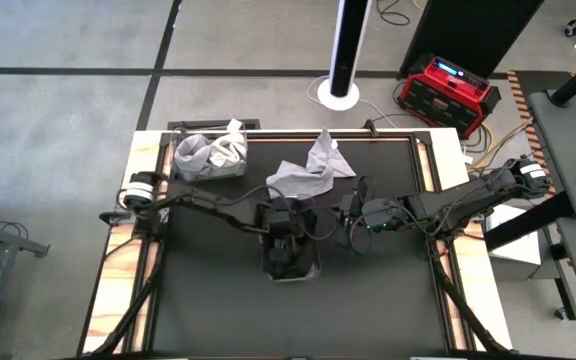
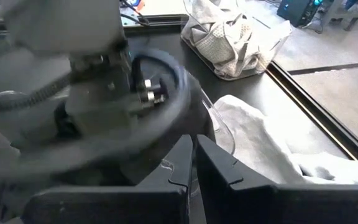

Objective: Sort towels by color in basket
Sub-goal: Put the black towel into the bottom transparent bin

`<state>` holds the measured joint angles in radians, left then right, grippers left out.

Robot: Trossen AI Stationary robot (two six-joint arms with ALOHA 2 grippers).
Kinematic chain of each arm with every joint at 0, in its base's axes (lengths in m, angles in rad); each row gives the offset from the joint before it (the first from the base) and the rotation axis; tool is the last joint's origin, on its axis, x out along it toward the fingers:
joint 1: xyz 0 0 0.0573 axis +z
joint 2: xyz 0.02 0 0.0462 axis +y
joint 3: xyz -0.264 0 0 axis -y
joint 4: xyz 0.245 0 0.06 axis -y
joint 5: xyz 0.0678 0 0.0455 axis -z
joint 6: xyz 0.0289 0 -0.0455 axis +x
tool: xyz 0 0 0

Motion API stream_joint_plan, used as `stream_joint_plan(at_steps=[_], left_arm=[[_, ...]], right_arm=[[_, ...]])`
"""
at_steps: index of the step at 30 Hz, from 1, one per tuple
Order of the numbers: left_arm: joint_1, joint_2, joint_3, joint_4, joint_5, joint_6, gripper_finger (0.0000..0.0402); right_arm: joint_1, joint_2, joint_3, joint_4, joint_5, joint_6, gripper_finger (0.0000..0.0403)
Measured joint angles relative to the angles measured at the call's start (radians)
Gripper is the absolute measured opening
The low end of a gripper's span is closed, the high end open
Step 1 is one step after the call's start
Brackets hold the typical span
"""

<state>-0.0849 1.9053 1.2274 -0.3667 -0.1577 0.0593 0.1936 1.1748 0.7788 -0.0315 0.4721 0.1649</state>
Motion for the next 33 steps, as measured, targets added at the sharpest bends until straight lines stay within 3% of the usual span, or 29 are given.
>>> stream_joint_plan(at_steps=[9, 14, 23, 33], left_arm=[[-0.003, -0.081, 0.000, -0.028, -0.013, -0.003, 0.0140], [-0.003, -0.107, 0.000, -0.097, -0.016, -0.003, 0.0176], [-0.007, -0.194, 0.001, -0.183, -0.017, -0.009, 0.0187], [-0.011, -0.249, 0.003, -0.078, -0.018, 0.063, 0.0187]], right_arm=[[0.000, 0.000, 0.000, 0.000, 0.000, 0.000, 0.0012], [0.000, 0.000, 0.000, 0.000, 0.000, 0.000, 0.0012], [-0.001, 0.000, 0.000, -0.002, 0.001, -0.001, 0.0012], [-0.006, 0.000, 0.000, -0.002, 0.002, -0.023, 0.0012]])
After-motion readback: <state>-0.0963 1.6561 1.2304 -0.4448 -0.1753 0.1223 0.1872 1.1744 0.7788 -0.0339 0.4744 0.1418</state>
